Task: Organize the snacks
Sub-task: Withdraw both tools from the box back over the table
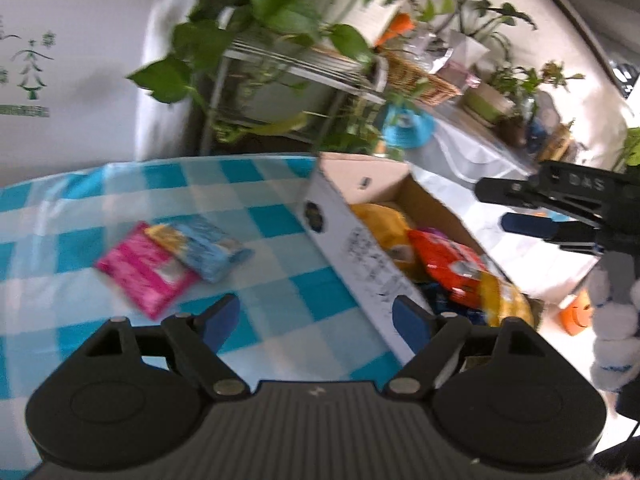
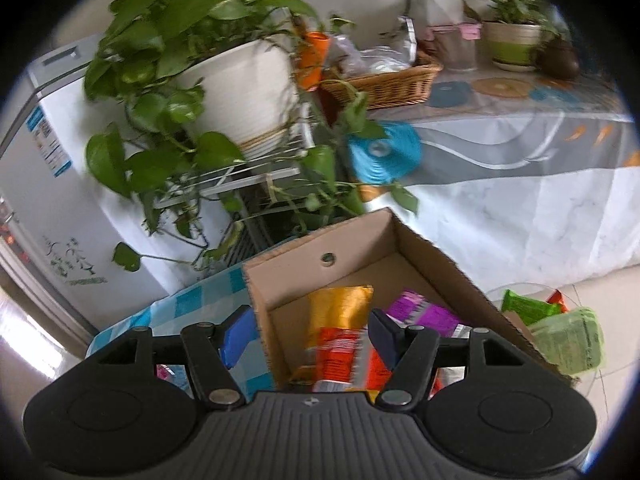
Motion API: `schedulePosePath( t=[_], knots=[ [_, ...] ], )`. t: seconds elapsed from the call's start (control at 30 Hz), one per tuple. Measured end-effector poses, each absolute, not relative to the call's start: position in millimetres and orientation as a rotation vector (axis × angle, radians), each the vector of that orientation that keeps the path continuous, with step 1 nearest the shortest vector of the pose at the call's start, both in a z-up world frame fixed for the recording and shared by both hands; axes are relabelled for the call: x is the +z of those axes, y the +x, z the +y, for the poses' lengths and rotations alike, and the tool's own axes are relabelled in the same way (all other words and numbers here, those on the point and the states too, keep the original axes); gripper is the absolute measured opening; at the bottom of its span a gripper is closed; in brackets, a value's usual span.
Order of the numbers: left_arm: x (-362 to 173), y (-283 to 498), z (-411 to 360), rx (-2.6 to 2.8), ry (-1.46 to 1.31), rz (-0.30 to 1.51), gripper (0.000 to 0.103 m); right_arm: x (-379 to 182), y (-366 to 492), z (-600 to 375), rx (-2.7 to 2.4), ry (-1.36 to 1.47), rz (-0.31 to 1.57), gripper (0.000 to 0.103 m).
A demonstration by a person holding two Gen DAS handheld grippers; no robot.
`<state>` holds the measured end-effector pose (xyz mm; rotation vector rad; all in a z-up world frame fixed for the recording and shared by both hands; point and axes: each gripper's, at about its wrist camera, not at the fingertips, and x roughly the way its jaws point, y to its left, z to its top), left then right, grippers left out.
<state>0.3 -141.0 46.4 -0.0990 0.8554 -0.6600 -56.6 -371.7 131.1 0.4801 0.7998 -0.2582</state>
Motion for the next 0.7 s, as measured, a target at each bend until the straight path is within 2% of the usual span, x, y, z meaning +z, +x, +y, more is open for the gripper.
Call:
schedulePosePath(
  t=[0.33,0.7],
  knots=[
    [49.3,40.7,-97.7,-0.504,-0.053,0.884,0.086,132.6,-37.7,-337.1,-0.144,0.416,0.8,0.07],
    [28.2,87.8,-63.7,-0.319,-0.069,0.948,0.088,119.5,-9.1,-289.2,0.045,0.345,0.847,0.069]
  ],
)
